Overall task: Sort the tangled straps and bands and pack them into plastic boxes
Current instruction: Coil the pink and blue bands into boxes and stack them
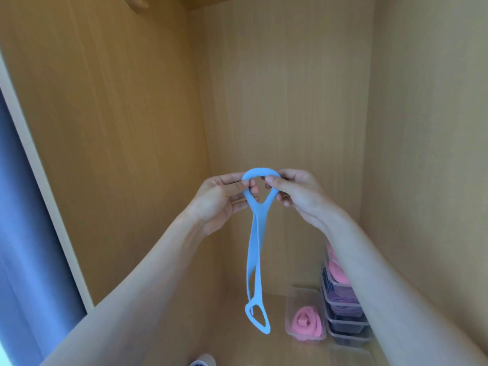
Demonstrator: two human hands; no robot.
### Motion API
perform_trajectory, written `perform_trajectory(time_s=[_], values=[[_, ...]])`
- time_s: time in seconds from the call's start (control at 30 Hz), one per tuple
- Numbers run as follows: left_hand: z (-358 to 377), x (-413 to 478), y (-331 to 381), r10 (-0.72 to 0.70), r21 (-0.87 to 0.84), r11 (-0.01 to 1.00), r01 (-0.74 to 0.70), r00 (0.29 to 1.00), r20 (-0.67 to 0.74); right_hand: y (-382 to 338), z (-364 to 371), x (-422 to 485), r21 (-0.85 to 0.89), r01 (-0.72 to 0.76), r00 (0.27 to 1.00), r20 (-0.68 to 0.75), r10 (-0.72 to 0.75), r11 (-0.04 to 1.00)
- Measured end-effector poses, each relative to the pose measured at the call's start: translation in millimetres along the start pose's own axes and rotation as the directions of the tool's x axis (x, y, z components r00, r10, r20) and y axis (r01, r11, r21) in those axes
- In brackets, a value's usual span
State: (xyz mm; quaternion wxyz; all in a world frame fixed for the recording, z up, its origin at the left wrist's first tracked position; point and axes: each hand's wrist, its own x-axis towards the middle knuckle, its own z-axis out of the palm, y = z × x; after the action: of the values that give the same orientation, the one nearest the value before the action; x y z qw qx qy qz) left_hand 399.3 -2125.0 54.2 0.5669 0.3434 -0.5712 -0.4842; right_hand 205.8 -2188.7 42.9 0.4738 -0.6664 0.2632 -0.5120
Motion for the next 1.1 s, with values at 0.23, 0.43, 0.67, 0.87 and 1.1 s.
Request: perform_trajectory(time_s=[0.23, 0.43, 0.67, 0.87, 1.1], values=[[-4, -9, -6, 0.024, 0.014, 1.000, -0.023, 0.998, -0.054, -18, 12, 12, -0.100, 0.079, 0.996, -0.029, -0.083, 0.992], [6, -36, -62, -0.120, 0.196, 0.973, 0.122, 0.993, -0.020, -37, 15, 19, -0.125, 0.143, 0.989, -0.005, -0.145, 0.982], [26, -41, -83, -0.160, 0.411, 0.900, 0.144, 0.987, 0.006, -45, 8, 21, -0.137, 0.171, 0.985, 0.005, -0.171, 0.976], [17, -36, -71, -0.181, 0.509, 0.849, 0.142, 0.983, 0.027, -48, -2, 18, -0.163, 0.162, 0.986, -0.014, -0.167, 0.973], [8, -40, -80, -0.227, 0.711, 0.686, 0.154, 0.974, 0.008, -55, 4, 14, -0.153, 0.184, 0.982, -0.006, -0.187, 0.971]])
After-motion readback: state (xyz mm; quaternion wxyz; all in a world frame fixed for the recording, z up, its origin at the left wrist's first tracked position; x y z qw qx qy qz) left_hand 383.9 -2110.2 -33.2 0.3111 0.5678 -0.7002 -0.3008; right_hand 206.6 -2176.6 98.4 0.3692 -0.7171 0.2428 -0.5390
